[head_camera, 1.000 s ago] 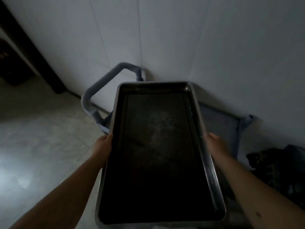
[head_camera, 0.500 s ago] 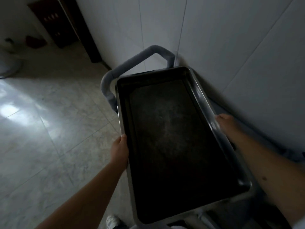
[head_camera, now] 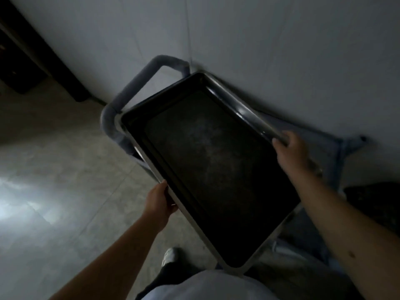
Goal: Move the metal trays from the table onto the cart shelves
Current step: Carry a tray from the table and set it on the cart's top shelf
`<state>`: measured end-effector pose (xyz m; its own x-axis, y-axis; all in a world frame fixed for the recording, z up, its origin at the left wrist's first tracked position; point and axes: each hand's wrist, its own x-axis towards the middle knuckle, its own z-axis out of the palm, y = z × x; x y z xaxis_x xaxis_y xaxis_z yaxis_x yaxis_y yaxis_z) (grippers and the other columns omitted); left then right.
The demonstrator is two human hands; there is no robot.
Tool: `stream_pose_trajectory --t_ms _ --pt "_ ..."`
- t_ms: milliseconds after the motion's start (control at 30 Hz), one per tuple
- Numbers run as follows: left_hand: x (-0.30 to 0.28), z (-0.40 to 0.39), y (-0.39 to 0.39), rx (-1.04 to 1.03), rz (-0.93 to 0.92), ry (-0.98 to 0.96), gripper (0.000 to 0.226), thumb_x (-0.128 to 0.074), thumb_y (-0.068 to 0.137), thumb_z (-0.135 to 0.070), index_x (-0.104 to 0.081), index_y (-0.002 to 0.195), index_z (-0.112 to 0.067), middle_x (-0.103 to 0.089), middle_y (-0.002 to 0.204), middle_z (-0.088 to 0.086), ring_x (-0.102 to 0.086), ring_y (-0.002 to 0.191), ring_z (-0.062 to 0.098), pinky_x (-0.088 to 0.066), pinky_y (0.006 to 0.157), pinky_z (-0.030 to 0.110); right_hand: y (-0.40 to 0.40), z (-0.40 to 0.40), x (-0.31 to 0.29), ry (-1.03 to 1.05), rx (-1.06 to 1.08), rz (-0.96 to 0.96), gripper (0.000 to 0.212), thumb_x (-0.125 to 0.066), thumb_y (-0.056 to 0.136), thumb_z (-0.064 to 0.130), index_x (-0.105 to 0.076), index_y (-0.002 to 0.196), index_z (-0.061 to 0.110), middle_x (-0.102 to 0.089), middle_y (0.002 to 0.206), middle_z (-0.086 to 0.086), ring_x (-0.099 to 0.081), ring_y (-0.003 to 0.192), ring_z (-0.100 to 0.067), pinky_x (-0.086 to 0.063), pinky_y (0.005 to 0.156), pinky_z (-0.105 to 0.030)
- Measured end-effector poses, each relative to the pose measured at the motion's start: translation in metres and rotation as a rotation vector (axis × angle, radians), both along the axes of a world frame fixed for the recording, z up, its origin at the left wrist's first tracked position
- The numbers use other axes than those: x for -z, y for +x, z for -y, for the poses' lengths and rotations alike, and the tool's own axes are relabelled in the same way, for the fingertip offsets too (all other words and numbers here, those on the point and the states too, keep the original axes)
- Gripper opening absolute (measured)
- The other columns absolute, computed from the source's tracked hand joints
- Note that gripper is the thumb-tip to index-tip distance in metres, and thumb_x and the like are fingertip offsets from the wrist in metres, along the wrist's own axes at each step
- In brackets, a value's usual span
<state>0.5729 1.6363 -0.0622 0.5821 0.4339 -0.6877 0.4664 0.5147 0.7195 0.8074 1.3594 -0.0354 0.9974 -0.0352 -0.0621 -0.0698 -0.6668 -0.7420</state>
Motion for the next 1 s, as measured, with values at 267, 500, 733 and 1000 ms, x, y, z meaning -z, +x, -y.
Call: stream_pose_trajectory --t_ms 267,500,733,1000 --pt "0.006 -0.063 0.009 0.384 0.025 -0.031 0.031 -0.054 0.098 -0.044 -0.062 0.110 -0.017 -0.076 0.093 0.009 -0.074 0.082 0.025 -0.053 0.065 0.040 -0.247 -0.002 0.023 0.457 0.711 -0.250 0.035 -0.063 0.088 0.028 -0.053 0.116 0.010 -0.058 0.106 -0.011 -0.059 0.098 -0.033 -0.047 0.080 -0.039" --pt "0.003 -0.072 0.023 0.487 -0.013 -0.087 0.029 -0.065 0.094 -0.030 -0.060 0.112 -0.008 -0.077 0.096 0.015 -0.076 0.084 0.029 -0.056 0.070 0.043 -0.307 -0.038 0.023 0.457 0.682 -0.299 0.032 -0.048 0.097 0.028 -0.062 0.092 -0.001 -0.063 0.090 -0.020 -0.061 0.084 -0.031 -0.050 0.073 -0.038" --pt "-0.004 -0.033 0.021 0.581 0.029 -0.019 0.025 -0.056 0.101 -0.025 -0.063 0.108 -0.002 -0.076 0.099 0.017 -0.076 0.076 0.015 -0.056 0.057 0.024 -0.277 -0.003 0.016 0.511 0.754 -0.317 0.025 -0.053 0.095 0.028 -0.064 0.096 0.006 -0.063 0.090 -0.014 -0.058 0.083 -0.028 -0.050 0.078 -0.044" --pt "-0.013 0.041 0.046 0.465 -0.078 -0.178 0.019 -0.059 0.098 -0.013 -0.062 0.111 -0.001 -0.074 0.106 0.020 -0.074 0.094 0.027 -0.057 0.071 0.036 -0.180 0.069 0.016 0.184 0.790 -0.550 0.034 -0.038 0.098 0.013 -0.054 0.125 0.000 -0.059 0.120 -0.014 -0.057 0.108 -0.028 -0.047 0.087 -0.033"
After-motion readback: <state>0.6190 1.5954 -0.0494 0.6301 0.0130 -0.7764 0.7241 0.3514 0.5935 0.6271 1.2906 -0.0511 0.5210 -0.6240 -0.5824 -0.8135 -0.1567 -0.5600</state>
